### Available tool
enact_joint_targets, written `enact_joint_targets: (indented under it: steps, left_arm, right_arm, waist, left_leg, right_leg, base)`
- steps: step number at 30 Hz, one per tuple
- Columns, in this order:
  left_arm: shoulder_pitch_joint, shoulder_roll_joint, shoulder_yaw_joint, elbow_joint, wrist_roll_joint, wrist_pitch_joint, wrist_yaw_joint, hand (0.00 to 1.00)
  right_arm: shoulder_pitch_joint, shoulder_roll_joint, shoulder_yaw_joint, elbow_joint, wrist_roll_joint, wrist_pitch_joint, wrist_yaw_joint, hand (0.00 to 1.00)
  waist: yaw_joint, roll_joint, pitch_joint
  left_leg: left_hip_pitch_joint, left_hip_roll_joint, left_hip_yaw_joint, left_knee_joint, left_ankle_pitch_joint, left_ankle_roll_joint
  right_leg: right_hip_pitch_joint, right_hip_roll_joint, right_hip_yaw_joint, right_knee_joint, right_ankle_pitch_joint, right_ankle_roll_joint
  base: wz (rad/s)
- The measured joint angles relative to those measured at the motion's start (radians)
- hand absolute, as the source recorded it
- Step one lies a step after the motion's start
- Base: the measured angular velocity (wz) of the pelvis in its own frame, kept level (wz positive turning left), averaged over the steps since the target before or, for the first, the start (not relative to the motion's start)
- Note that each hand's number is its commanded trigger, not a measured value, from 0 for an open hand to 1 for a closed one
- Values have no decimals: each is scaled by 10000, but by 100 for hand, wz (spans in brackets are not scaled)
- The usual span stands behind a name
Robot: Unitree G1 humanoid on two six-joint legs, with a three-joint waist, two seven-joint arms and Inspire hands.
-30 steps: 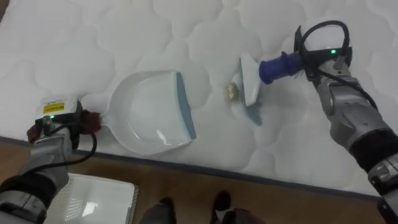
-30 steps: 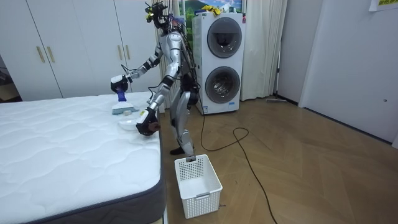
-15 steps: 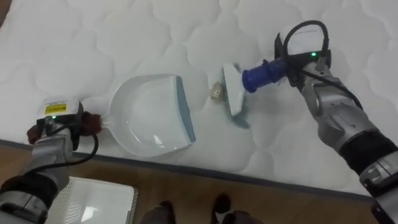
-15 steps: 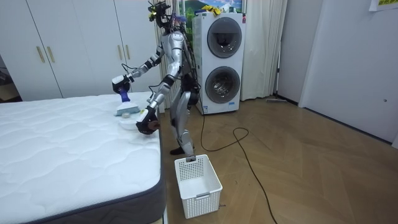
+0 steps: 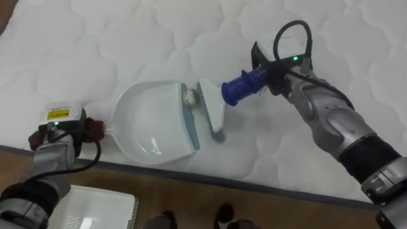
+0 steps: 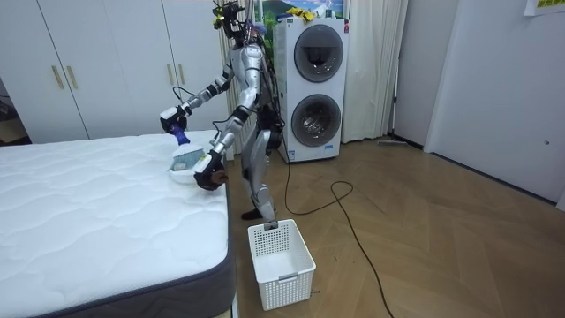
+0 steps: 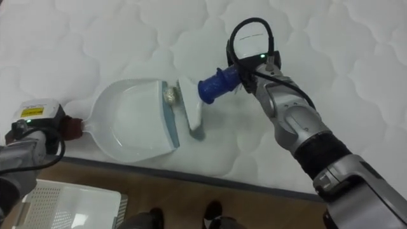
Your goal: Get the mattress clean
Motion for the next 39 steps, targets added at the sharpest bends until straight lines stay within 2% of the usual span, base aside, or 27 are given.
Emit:
enact_joint_targets:
  steps: [8,14,20,26,34,39]
  left_arm:
    - [153,-63,128,190,-13,-80,165,100]
    - [220,-177,249,330,-6,-234,165,100]
    - [219,-298,251,453,-6,-379,169,100]
    - [219,-651,633,924,-16,-381,258,100]
    - [217,-882,715,1117,-39,-379,278,100]
    - [220,-898,721,1121,-51,-379,277,100]
  right_arm:
    - [0,93,-2,-649,270,-61,1015,100]
    - [257,194,-1,-1275,1253,-803,1367,100]
    - [482,436,-3,-1321,1706,-1226,1459,100]
    - [476,545,-133,-1423,1917,-1373,1460,100]
    - [476,603,-308,-1515,2832,-1378,1460,100]
    - [477,612,-308,-1515,3055,-1379,1459,100]
  waist:
    - [1,19,-7]
    - [65,91,-32]
    - [227,142,-36]
    - [205,267,-45]
    - [151,305,-59]
    - [154,306,-58]
  left_leg:
    - [-101,2,22,-20,-1,0]
    - [-94,5,15,-63,0,-1]
    - [-94,-12,15,-70,1,1]
    - [-100,-44,6,-66,6,10]
    - [-90,-155,-28,-66,34,55]
    - [-53,-165,2,-85,36,59]
  right_leg:
    - [-129,-1,-7,29,-1,-5]
    - [-129,-22,-83,33,-1,-5]
    - [-134,-131,-228,77,-9,-26]
    - [-142,-178,-227,110,-21,-40]
    - [-136,-265,-209,160,-71,-24]
    - [-145,-333,-187,214,-87,-5]
  base:
    - [0]
    - [0]
    - [0]
    - [0]
    - [2]
    - [0]
